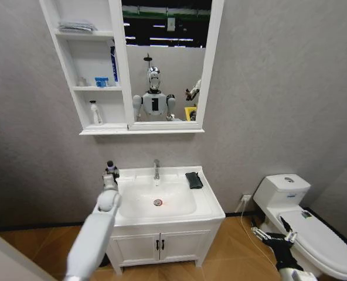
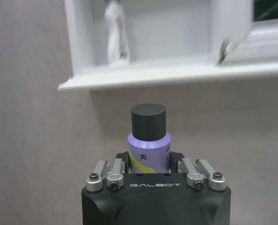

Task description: Move facial cleanser and shampoo from washbasin to cabinet, then wipe washbasin with towel.

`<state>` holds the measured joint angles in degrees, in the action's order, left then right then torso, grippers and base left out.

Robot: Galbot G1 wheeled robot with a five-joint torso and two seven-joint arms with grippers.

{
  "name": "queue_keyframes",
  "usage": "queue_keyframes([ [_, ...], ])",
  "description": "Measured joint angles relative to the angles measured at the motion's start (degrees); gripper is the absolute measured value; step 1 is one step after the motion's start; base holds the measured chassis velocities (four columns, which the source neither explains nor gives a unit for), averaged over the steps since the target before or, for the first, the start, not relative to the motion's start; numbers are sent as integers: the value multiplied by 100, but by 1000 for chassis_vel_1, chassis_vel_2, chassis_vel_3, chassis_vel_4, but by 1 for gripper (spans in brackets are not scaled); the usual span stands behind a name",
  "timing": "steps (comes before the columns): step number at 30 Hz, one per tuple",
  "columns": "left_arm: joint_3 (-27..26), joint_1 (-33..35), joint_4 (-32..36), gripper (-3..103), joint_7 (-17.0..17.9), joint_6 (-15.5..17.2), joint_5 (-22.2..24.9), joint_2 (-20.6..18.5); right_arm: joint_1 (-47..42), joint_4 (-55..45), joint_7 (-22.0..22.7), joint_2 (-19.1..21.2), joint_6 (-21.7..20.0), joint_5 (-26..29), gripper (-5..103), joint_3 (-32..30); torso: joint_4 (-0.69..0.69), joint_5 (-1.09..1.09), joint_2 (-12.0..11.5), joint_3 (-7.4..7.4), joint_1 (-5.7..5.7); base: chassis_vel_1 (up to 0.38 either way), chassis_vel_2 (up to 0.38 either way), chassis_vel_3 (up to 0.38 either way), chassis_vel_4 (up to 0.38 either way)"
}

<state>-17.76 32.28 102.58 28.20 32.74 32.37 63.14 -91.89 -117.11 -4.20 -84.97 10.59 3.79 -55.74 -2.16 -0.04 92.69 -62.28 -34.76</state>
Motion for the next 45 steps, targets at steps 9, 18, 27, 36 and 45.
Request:
queue_keyframes([
  [9, 960, -2501, 242, 43, 753, 1024, 2897, -896, 17, 59, 6, 9, 36, 2, 100, 0, -5, 5, 0, 0, 0, 0, 0, 0, 0],
  [18, 1732, -4192, -2071, 43, -205, 815, 1631, -361, -77, 47, 19, 21, 96, 158, 100, -87, -6, 3, -2, -2, -2, 0, 0, 0, 0],
  [27, 1655, -4282, -3135, 43, -451, 511, 948, 29, -149, 28, 34, 69, 134, 272, 100, -176, -4, 3, -2, -2, -1, 0, 0, 0, 0],
  [36, 1495, -4299, -3807, 43, -627, 94, 541, 308, -83, -18, 34, 67, 88, 247, 100, -129, -4, 4, -1, -1, -1, 0, 0, 0, 0],
  [45, 1279, -4269, -4224, 43, -827, -267, 91, 605, 27, -151, 32, 9, -91, 190, 100, -51, -5, 5, -1, -1, -1, 0, 0, 0, 0],
])
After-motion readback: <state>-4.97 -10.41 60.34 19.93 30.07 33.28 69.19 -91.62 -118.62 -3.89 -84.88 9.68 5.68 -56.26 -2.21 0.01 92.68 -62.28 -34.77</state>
